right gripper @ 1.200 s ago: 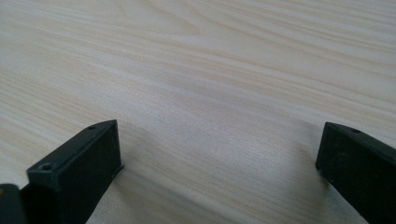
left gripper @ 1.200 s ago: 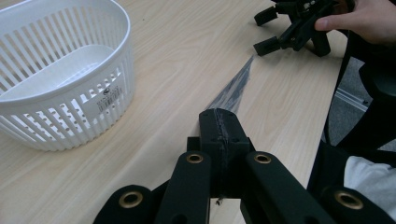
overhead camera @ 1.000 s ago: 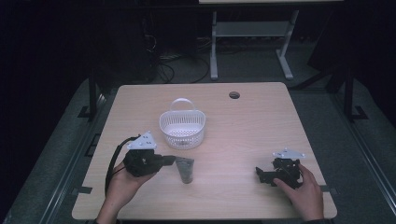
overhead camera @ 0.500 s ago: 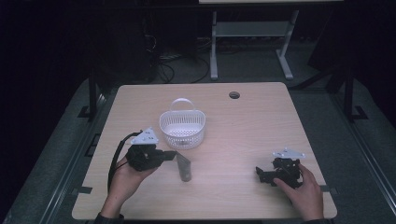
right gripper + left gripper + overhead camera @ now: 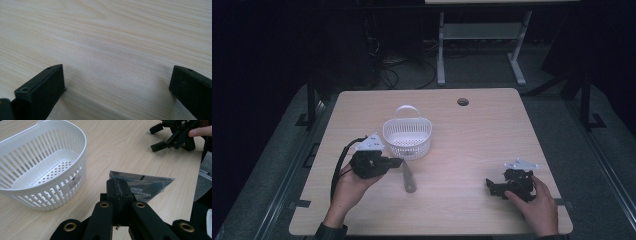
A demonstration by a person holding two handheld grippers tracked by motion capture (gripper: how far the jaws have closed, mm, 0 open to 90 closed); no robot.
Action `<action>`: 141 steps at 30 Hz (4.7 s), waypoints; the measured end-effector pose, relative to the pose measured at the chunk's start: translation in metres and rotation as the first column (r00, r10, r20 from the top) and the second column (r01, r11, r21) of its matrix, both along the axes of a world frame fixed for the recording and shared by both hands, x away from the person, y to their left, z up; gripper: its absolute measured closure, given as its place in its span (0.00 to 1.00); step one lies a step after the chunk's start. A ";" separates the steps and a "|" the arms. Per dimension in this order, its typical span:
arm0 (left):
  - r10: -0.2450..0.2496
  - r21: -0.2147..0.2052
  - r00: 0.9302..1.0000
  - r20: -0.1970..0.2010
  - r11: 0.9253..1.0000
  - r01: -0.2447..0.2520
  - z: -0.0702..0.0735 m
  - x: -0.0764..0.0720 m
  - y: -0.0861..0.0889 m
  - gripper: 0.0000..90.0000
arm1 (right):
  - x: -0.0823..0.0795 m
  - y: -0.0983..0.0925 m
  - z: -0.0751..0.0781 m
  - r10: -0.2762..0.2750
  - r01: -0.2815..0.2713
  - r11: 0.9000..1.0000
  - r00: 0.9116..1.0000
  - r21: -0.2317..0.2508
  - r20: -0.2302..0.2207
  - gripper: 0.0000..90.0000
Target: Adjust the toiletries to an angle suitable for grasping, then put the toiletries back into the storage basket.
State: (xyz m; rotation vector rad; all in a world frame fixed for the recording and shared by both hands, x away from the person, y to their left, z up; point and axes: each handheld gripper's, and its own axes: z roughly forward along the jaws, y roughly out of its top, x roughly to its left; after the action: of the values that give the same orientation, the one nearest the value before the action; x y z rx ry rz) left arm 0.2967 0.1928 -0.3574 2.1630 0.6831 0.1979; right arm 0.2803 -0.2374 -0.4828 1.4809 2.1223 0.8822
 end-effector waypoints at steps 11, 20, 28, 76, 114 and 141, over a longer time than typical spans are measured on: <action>0.016 0.001 1.000 -0.004 1.000 -0.016 0.004 -0.006 0.013 0.75 | 0.000 0.000 0.000 -0.001 0.001 1.000 1.000 -0.001 -0.001 0.00; -0.002 0.001 1.000 -0.012 1.000 0.002 0.007 -0.011 0.014 0.33 | 0.000 0.000 0.000 -0.001 0.001 1.000 1.000 -0.001 -0.001 0.00; -0.020 0.021 1.000 0.000 1.000 0.020 0.010 -0.014 0.008 0.17 | 0.000 0.000 0.000 -0.001 0.001 1.000 1.000 -0.001 -0.001 0.00; -0.122 0.145 0.992 -0.025 0.982 0.124 0.000 0.003 -0.049 0.17 | 0.000 0.000 0.000 -0.001 0.001 1.000 1.000 0.000 0.000 0.00; -0.101 0.149 0.994 -0.038 0.983 0.106 0.007 0.009 -0.041 0.33 | 0.000 0.000 0.000 -0.001 0.001 1.000 1.000 0.001 -0.001 0.00; -0.066 0.140 0.998 -0.021 0.988 0.068 0.027 0.023 -0.023 0.33 | 0.000 0.000 0.000 0.001 -0.001 1.000 1.000 0.001 0.000 0.00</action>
State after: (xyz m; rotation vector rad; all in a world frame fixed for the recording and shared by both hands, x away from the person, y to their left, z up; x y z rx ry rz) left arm 0.3196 0.1700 -0.3304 2.3208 0.6206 0.1984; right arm 0.2803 -0.2374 -0.4827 1.4810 2.1228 0.8839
